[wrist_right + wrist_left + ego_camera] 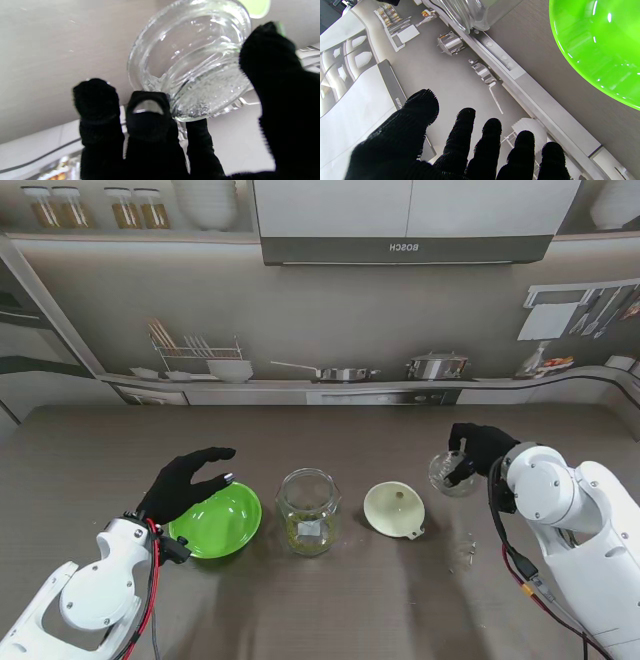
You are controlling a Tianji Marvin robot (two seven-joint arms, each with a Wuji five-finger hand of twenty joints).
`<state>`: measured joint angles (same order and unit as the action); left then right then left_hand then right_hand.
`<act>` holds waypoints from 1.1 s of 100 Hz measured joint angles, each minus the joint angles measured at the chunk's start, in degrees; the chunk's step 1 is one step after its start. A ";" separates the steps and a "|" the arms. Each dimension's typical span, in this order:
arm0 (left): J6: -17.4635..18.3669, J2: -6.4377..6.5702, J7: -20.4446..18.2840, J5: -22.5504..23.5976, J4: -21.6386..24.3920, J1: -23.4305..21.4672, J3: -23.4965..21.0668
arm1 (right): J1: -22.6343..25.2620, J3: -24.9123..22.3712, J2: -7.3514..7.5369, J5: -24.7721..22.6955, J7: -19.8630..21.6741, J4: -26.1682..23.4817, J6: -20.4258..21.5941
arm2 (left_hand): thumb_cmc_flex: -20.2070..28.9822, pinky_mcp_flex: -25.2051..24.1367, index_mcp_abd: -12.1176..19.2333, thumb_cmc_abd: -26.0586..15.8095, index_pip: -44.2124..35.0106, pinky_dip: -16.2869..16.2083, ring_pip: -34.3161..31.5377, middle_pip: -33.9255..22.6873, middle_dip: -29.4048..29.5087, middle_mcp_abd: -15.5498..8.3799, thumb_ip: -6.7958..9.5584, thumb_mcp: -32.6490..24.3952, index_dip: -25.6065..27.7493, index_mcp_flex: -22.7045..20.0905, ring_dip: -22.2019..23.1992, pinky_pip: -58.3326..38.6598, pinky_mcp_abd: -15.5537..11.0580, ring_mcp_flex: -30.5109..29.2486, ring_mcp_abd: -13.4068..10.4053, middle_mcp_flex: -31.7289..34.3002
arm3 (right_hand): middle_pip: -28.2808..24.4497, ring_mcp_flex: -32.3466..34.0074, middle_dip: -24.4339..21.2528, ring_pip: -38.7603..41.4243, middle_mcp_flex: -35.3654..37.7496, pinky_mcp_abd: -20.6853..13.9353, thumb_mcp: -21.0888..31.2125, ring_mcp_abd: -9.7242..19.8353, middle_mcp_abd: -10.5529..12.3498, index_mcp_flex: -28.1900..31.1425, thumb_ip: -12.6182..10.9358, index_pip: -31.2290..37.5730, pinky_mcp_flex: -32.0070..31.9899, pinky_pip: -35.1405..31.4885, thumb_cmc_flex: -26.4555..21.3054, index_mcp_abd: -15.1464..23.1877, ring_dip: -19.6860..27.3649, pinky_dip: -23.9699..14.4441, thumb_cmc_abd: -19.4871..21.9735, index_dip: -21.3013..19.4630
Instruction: Pour mung beans into a glass jar with a funnel
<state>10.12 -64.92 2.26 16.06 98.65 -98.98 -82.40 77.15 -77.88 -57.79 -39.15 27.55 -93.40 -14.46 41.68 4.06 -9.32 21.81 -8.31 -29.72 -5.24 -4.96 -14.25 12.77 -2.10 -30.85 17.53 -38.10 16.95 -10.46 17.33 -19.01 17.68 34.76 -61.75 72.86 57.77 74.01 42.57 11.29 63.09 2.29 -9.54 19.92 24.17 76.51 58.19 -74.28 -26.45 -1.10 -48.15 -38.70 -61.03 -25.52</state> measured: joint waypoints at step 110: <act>0.87 -0.21 1.17 -0.10 0.67 -1.34 -1.79 | -11.14 24.29 -5.45 17.10 -14.96 -1.18 -2.10 | 0.00 0.00 0.00 0.00 0.00 0.00 0.00 0.05 0.00 0.24 0.00 0.00 0.00 0.00 0.00 0.00 0.00 0.00 0.00 0.00 | -3.53 0.09 0.51 0.79 3.48 0.10 12.83 4.95 5.64 7.64 -5.02 6.83 0.13 0.00 -11.80 -2.06 -0.10 0.02 10.48 -1.46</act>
<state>10.99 -65.13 3.42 15.96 99.32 -100.32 -84.19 66.01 -53.60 -63.24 -22.05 12.59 -94.57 -16.56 41.69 4.06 -9.33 21.81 -8.31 -29.72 -5.24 -4.91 -14.25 13.01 -2.10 -30.85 17.53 -38.10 16.96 -10.46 17.33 -19.01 17.68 34.76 -65.27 72.95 58.28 74.80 46.05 11.39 75.92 7.24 -3.90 27.56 19.15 83.33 58.32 -74.28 -38.26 -3.16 -48.25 -38.69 -50.55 -26.98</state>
